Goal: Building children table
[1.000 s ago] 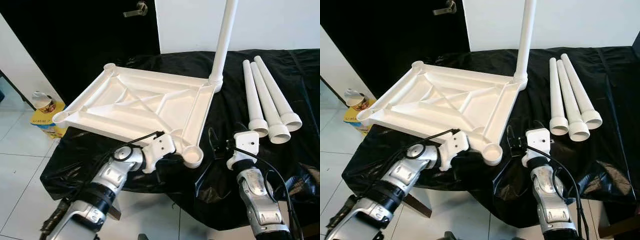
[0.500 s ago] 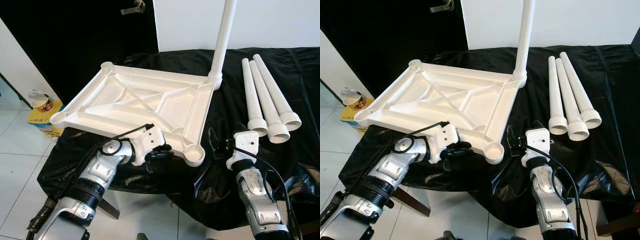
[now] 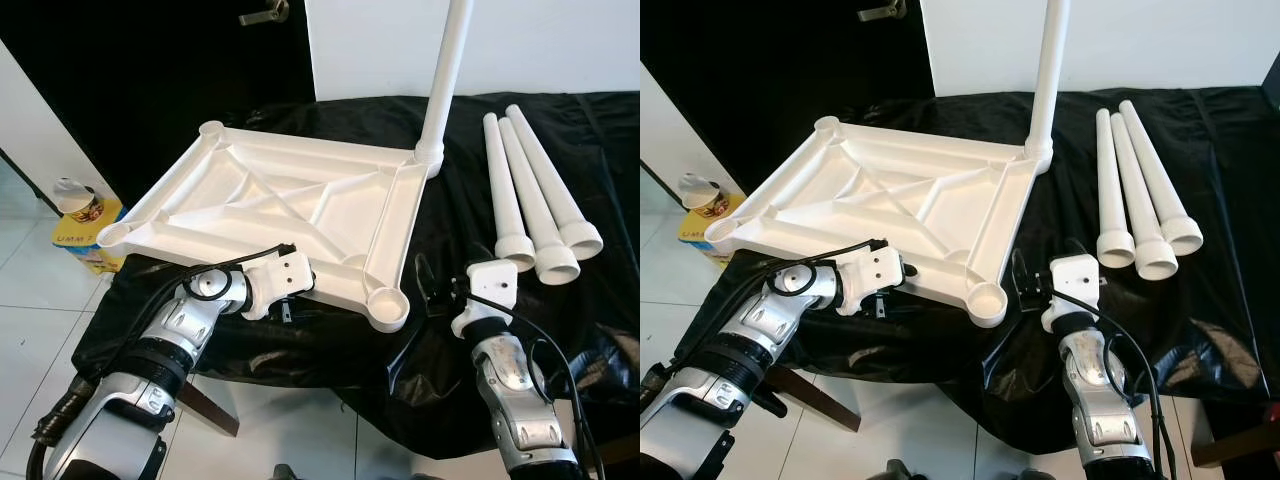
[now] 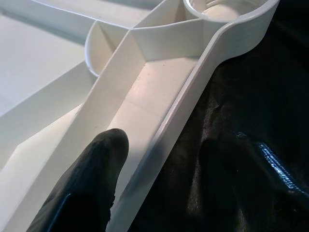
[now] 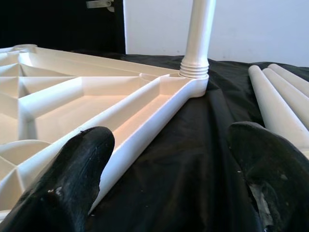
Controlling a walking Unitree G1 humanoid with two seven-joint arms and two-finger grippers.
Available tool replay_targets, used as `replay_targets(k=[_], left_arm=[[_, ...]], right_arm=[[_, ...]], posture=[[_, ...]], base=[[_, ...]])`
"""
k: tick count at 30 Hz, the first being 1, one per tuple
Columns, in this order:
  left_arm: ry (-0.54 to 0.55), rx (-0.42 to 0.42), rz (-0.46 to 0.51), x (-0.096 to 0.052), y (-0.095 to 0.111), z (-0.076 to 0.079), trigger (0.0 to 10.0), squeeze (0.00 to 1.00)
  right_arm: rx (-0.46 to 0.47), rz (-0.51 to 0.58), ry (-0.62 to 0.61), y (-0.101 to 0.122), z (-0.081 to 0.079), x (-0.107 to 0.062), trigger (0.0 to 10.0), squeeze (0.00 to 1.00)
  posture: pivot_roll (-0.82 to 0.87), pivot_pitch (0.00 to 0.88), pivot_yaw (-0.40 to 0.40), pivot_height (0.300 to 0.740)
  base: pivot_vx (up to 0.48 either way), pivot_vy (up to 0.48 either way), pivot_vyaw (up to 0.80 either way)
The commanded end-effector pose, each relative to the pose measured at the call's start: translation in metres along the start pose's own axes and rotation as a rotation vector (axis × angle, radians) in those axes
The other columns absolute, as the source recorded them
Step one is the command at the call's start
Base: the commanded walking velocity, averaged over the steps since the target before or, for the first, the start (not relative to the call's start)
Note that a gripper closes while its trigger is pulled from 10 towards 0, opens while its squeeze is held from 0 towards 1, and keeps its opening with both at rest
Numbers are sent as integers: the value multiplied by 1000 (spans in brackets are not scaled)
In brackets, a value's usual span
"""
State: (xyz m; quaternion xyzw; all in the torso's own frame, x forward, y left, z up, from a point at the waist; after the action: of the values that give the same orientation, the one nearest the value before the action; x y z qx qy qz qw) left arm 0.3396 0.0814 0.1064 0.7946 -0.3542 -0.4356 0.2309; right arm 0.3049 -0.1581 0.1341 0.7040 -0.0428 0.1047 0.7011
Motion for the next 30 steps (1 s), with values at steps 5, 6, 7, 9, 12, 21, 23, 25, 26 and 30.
replay_targets(k=[5, 6, 7, 9, 12, 21, 23, 25, 26, 30], left_arm=[[37, 35, -66, 16, -4, -12, 10000, 0], [37, 35, -66, 16, -4, -12, 10000, 0], [44, 38, -78, 21, -4, -15, 10000, 0], [63, 36, -95, 24, -5, -19, 10000, 0], [103, 33, -130, 27, -8, -27, 10000, 0], [88, -6, -215, 30, -17, -33, 10000, 0], [93, -24, -226, 29, -19, -35, 7333, 0], [133, -82, -240, 25, -23, -42, 0, 0], [133, -82, -240, 25, -23, -42, 0, 0], [158, -107, -258, 22, -32, -40, 0, 0]], right_arm=[[-3, -13, -10, -1, 1, -4, 10000, 0], [-3, -13, -10, -1, 1, -4, 10000, 0], [-4, -13, -12, 0, 2, -4, 10000, 0], [-5, -14, -13, 0, 2, -5, 10000, 0], [-6, -15, -14, 0, 2, -6, 10000, 0], [-5, -28, -18, 0, 0, -13, 10000, 0], [-7, -29, -22, 0, 1, -14, 10000, 0], [-10, -36, -36, -1, 4, -18, 10000, 0], [-10, -36, -36, -1, 4, -18, 10000, 0], [-10, -38, -38, 0, 3, -19, 10000, 0]], posture=[[-91, 78, 95, 740], [-91, 78, 95, 740], [-92, 82, 94, 740], [-92, 83, 94, 740], [-96, 88, 95, 740], [-111, 119, 105, 740], [-117, 125, 111, 740], [-122, 129, 115, 740], [-122, 129, 115, 740], [-135, 127, 120, 740]], base=[[0, 0, 0], [0, 0, 0], [0, 0, 0], [0, 0, 0], [0, 0, 0], [0, 0, 0], [0, 0, 0], [0, 0, 0], [0, 0, 0], [0, 0, 0]])
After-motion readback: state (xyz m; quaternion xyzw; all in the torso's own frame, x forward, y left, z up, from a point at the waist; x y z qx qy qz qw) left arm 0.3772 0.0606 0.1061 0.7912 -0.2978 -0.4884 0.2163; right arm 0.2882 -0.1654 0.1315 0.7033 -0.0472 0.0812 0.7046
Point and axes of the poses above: a point about 5 cm out from each wrist's last joint towards the gripper, its own x axis pointing out of the wrist towards the gripper, its own y axis along the axis of the wrist's last joint, z = x × y, the point moved 4 cm from there along x, pointing out of the wrist towards the gripper, and after that the axes turned 7 degrees about x, right-handed, at the moved point
